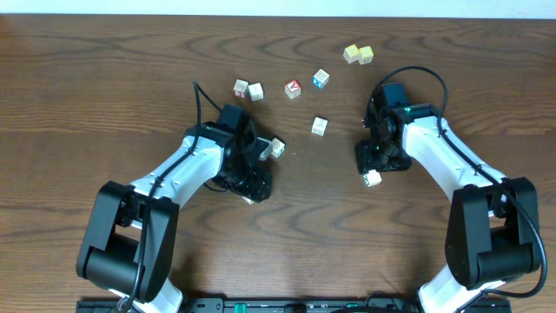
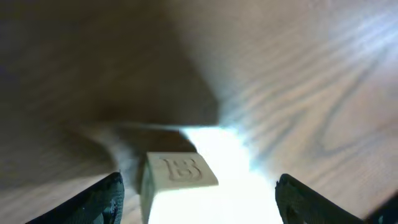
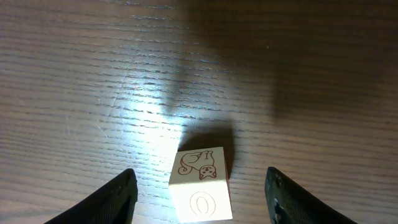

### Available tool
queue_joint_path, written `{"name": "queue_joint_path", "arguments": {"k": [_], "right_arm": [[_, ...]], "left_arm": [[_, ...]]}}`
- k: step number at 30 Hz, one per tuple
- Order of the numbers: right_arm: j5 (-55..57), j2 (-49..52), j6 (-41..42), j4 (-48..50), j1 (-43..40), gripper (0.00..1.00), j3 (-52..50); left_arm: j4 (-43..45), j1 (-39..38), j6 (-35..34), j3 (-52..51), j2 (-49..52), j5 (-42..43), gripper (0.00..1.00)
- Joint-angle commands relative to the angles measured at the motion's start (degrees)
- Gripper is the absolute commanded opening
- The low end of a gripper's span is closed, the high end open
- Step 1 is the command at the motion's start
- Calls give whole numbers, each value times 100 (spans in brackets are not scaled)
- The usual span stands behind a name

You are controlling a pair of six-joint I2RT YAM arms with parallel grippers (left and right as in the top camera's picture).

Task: Lift 4 blocks

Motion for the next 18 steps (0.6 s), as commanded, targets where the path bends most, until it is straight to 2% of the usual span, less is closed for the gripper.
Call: {"name": "queue_joint_path", "arguments": {"k": [1,7,18], "right_arm": [[72,63,-81,13,35,63,101],[74,63,-81,11,35,63,101],[74,63,-79,15,35,63,101]], "left_arm": [[-184,9,774,-37,2,164,79],[-173,9,761,-37,7,-507,79],[-116,-146,629,-42,249,-518,78]]}}
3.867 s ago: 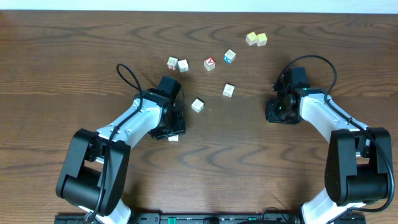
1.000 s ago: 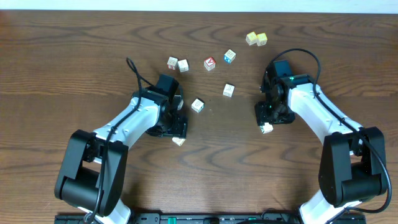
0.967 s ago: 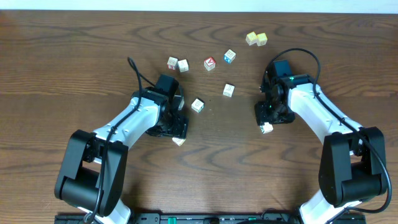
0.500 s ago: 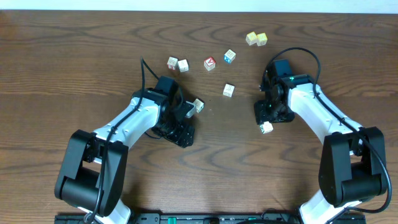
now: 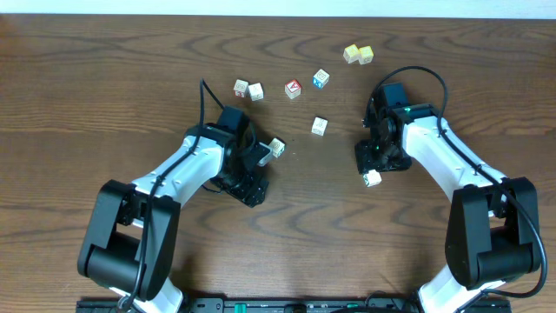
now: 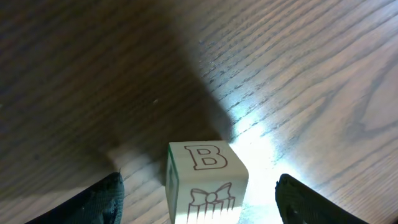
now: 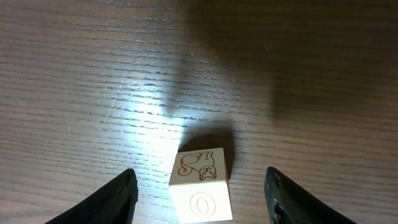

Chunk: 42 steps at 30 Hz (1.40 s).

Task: Lift 4 blocks

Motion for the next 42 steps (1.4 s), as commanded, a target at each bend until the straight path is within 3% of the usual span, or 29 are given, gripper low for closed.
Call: {"name": "queue_joint_path", "arguments": {"k": [1,9,14,28,32,34,39,42], "right_arm": [[74,63,-79,2,35,63,101],[74,63,-79,17,35,59,101],[74,63,-76,33,35,54,57],[72,63,-70,105,35,53,-17],[72,63,-72,103,35,53,-17],[72,63,-72,103,35,53,-17],[72,63,-74,103,35,53,-17],[72,63,-74,122,35,54,-17]], "left_arm": [[-20,-133,31,-42,184,-55,78],[83,-205,24,-42,212,-103,57],[181,-205,-326,-42,214,-103,45],[1080,-208,-2326,-42,214,-103,44],[1082,-205,-2321,-42,214,-234,47],[994,-195,-2033,-20,212,-339,52],[138,13,-1261,485,153,-341,52],[-439,127,-592,743,125,-385,66]]}}
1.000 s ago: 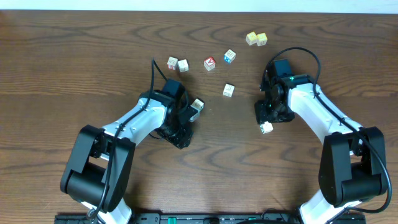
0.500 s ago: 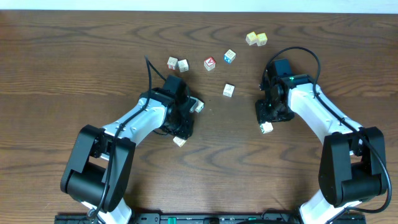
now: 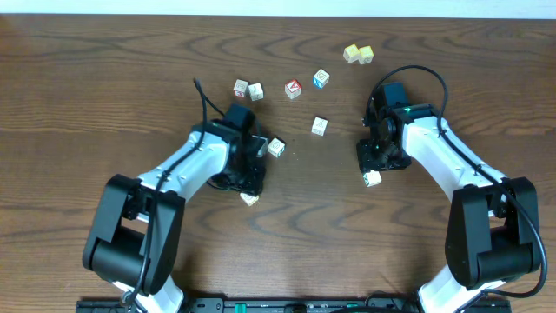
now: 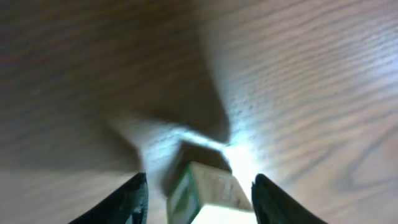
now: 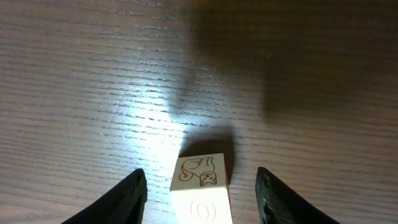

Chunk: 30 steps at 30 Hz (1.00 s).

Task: Lift 4 blocks

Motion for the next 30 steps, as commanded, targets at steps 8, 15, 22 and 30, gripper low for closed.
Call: {"name": "queue_joint_path", "arguments": {"k": [8,15,22,30], "right_arm": [[68,63,-55,144,35,55,-11],[52,63,-55,133,35,55,-11],[55,63,-57,111,35,55,-11],[55,63,-57,114,35,55,-11]], "left_arm": [[-378,-367,1134,63,-7,-55,80],[-199,-765,1373,-164,-4,-778,80],[-142,-748,1375,-170,-2,-957,74],[-118,-748,1349,-249,-2,-970,64]]}}
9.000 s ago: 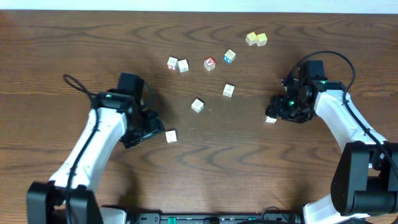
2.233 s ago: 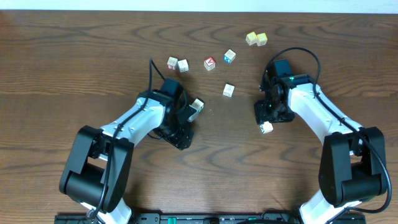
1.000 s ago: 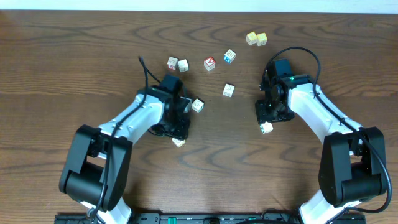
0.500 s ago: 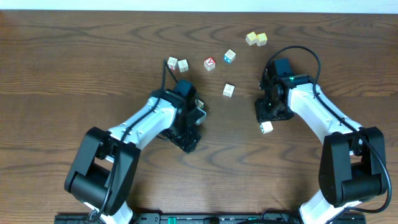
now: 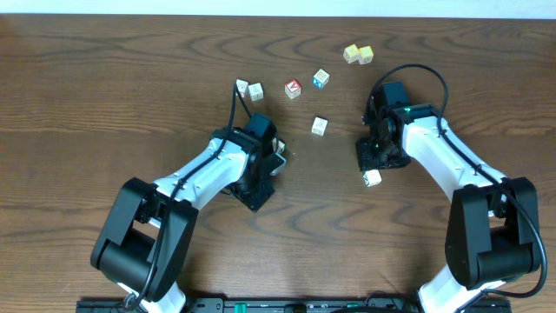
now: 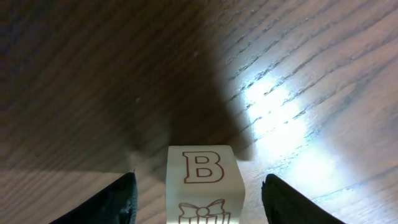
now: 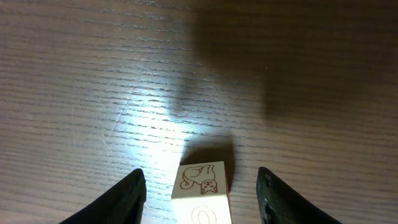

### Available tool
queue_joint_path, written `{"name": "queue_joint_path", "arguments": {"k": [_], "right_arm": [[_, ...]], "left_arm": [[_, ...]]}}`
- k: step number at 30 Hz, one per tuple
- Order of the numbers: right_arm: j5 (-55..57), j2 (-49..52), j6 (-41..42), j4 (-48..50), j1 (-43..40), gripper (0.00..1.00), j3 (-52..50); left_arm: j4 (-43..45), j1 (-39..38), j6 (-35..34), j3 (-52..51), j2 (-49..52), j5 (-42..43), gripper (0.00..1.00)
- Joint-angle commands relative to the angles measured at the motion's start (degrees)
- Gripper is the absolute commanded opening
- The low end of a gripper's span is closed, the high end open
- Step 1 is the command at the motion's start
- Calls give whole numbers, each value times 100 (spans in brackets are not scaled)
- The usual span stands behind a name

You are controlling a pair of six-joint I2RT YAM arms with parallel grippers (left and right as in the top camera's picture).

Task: Lift 4 blocks

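A cream block marked B with a bow (image 6: 202, 183) sits on the wood between the fingers of my left gripper (image 6: 199, 208), which is open with a gap on each side. In the overhead view that block is hidden under the left gripper (image 5: 254, 191). A cream block with a cat and an O (image 7: 202, 190) lies between the fingers of my right gripper (image 7: 202, 208), also open and not touching it. Overhead shows this block (image 5: 372, 177) at the right gripper's tip.
Another pale block (image 5: 279, 147) lies right beside the left wrist. Loose blocks sit farther back: two pale ones (image 5: 248, 89), a red one (image 5: 293, 89), a blue one (image 5: 321, 78), a pale one (image 5: 319, 126) and two yellow ones (image 5: 358, 54).
The left arm has shifted right over the table. Its B block, blurred and tilted before, now stands squarely between the fingers. The right gripper and its cat block have hardly changed.
Both grippers stood open around a block each, the left on the B block, the right on the cat block. The left view then showed the B block sharp, later tilted and blurred with narrower jaws, now square again. The right jaws narrowed slightly around the cat block.
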Motion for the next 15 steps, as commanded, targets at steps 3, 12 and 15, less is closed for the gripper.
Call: {"name": "queue_joint_path", "arguments": {"k": [3,12,15], "right_arm": [[55,63,-57,-4,35,54,-11],[55,63,-57,-7,35,54,-11],[55,63,-57,-7,35,54,-11]], "left_arm": [[140,24,63,-295,0,-83,61],[673,24,-511,-339,0,-83,48],[730,24,-682,-339,0,-81,41]]}}
